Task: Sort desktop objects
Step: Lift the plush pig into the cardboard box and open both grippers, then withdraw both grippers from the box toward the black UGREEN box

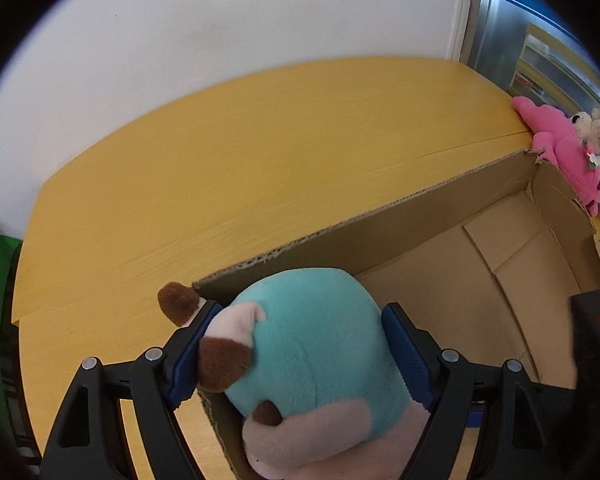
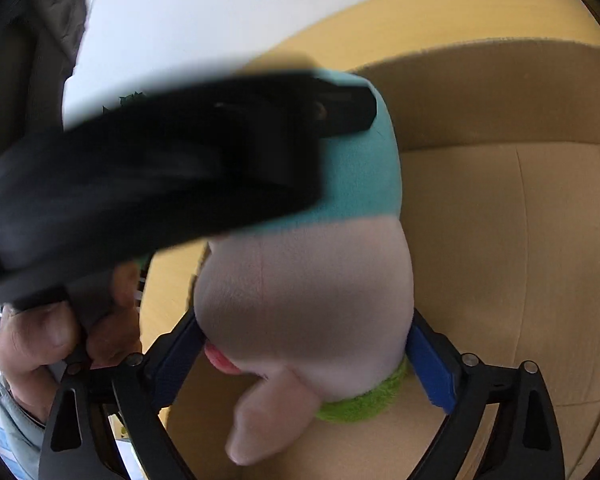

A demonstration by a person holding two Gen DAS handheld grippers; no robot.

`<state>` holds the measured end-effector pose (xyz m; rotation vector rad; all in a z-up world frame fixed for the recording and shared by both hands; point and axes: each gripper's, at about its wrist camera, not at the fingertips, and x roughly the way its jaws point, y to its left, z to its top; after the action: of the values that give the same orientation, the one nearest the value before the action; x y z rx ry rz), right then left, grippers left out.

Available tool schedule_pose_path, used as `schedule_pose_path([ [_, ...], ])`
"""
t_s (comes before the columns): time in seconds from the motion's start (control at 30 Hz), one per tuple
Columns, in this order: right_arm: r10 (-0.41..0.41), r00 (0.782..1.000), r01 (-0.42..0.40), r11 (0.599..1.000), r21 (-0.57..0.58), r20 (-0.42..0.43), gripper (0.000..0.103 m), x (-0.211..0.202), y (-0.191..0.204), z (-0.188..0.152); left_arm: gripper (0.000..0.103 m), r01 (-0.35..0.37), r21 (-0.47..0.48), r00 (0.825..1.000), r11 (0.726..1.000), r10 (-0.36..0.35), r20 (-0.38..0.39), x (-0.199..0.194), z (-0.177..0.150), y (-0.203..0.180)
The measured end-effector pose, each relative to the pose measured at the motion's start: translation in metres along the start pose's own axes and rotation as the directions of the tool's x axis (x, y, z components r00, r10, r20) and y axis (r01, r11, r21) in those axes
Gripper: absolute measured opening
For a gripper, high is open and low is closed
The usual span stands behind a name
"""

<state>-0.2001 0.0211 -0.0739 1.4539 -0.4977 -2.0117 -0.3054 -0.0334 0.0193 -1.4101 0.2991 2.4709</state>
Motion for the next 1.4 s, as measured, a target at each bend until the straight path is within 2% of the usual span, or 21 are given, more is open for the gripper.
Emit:
schedule_pose_path([
  [0.07,-0.005,1.0,0.005,1.0,-0.017,0.004,0.096,-0.009,0.002,-0.006,0.081,0.01,-0.013,1.0,1.0,-0.01,-0.002,0.003,-0.002,0.001],
  [0.2,-0.02,0.997,0.025,0.998,-0.062,0.068,0.096,-0.04,0.004,-0.019,0.081,0.019,-0.024,1.0,1.0,-0.019,0.005,-0.002,-0.001,0.001],
  [0.23,-0.014,0.997,0.02,0.997,-0.073,0.072,0.092,-0.044,0.003,-0.021,0.081,0.024,-0.039,1.0,0.999,-0.024,0.02,-0.007,-0.001,0.001],
  [0.27,-0.011,0.998,0.016,0.997,-0.082,0.064,0.076,-0.043,0.002,-0.023,0.081,0.028,-0.052,0.999,0.998,-0.026,0.036,-0.013,0.0,0.001],
  [0.3,-0.012,0.999,0.016,0.997,-0.081,0.047,0.065,-0.04,0.0,-0.024,0.081,0.039,-0.069,0.998,0.997,-0.035,0.06,-0.02,0.001,0.005],
  [0.33,-0.002,1.0,0.004,0.998,-0.065,0.03,0.062,-0.037,-0.003,-0.026,0.081,0.057,-0.084,0.995,0.995,-0.049,0.091,-0.031,0.002,0.008],
  [0.5,0.054,0.997,-0.053,0.998,-0.03,0.048,0.062,-0.036,-0.003,-0.029,0.081,0.093,-0.13,0.973,0.987,-0.063,0.222,-0.089,0.001,0.018],
  [0.6,0.079,0.996,-0.079,0.997,-0.01,0.042,0.066,-0.035,-0.003,-0.031,0.081,0.103,-0.139,0.961,0.985,-0.062,0.271,-0.119,-0.012,0.023],
  [0.7,0.129,0.991,-0.13,0.991,0.024,0.044,0.078,-0.042,-0.018,-0.023,0.081,0.106,-0.159,0.953,0.982,-0.055,0.297,-0.137,-0.026,0.026],
  [0.73,0.127,0.991,-0.129,0.991,0.035,0.047,0.081,-0.051,-0.018,-0.049,0.081,0.112,-0.161,0.951,0.981,-0.058,0.303,-0.142,-0.028,0.023],
  [0.77,0.114,0.992,-0.116,0.992,0.038,0.053,0.086,-0.045,-0.016,-0.024,0.081,0.113,-0.165,0.949,0.98,-0.057,0.311,-0.147,-0.034,0.02],
  [0.8,0.093,0.994,-0.095,0.995,0.026,0.064,0.09,-0.048,-0.013,-0.016,0.081,0.112,-0.17,0.946,0.979,-0.052,0.321,-0.149,-0.038,0.015],
  [0.9,0.006,0.995,-0.002,0.999,-0.043,0.103,0.102,-0.08,-0.009,-0.022,0.081,0.114,-0.187,0.934,0.976,-0.041,0.355,-0.167,-0.062,0.006],
  [0.93,-0.027,0.992,0.036,0.996,-0.076,0.122,0.103,-0.093,-0.023,-0.004,0.082,0.112,-0.191,0.926,0.975,-0.032,0.377,-0.176,-0.074,0.001],
  [1.03,-0.186,0.96,0.223,0.96,-0.17,0.21,0.103,-0.133,-0.012,-0.037,0.082,0.066,-0.185,0.91,0.98,0.018,0.415,-0.194,-0.1,-0.019],
  [1.1,-0.271,0.92,0.336,0.917,-0.215,0.282,0.103,-0.174,-0.024,-0.063,0.083,0.011,-0.19,0.902,0.982,0.073,0.426,-0.203,-0.12,-0.04],
  [1.17,-0.33,0.881,0.417,0.88,-0.227,0.34,0.103,-0.194,-0.012,-0.077,0.083,-0.022,-0.194,0.895,0.981,0.106,0.434,-0.208,-0.136,-0.06],
  [1.23,-0.354,0.852,0.461,0.855,-0.235,0.385,0.103,-0.207,0.003,-0.084,0.083,-0.059,-0.198,0.89,0.978,0.142,0.434,-0.212,-0.149,-0.077],
  [1.3,-0.361,0.828,0.49,0.838,-0.24,0.43,0.103,-0.241,0.003,-0.103,0.083,-0.09,-0.217,0.881,0.972,0.179,0.438,-0.217,-0.162,-0.092],
  [1.37,-0.359,0.813,0.504,0.829,-0.244,0.459,0.103,-0.237,0.018,-0.116,0.083,-0.09,-0.251,0.877,0.964,0.196,0.44,-0.223,-0.177,-0.105],
  [1.4,-0.36,0.807,0.509,0.826,-0.243,0.467,0.103,-0.246,0.019,-0.128,0.083,-0.096,-0.275,0.866,0.956,0.217,0.451,-0.226,-0.184,-0.111],
])
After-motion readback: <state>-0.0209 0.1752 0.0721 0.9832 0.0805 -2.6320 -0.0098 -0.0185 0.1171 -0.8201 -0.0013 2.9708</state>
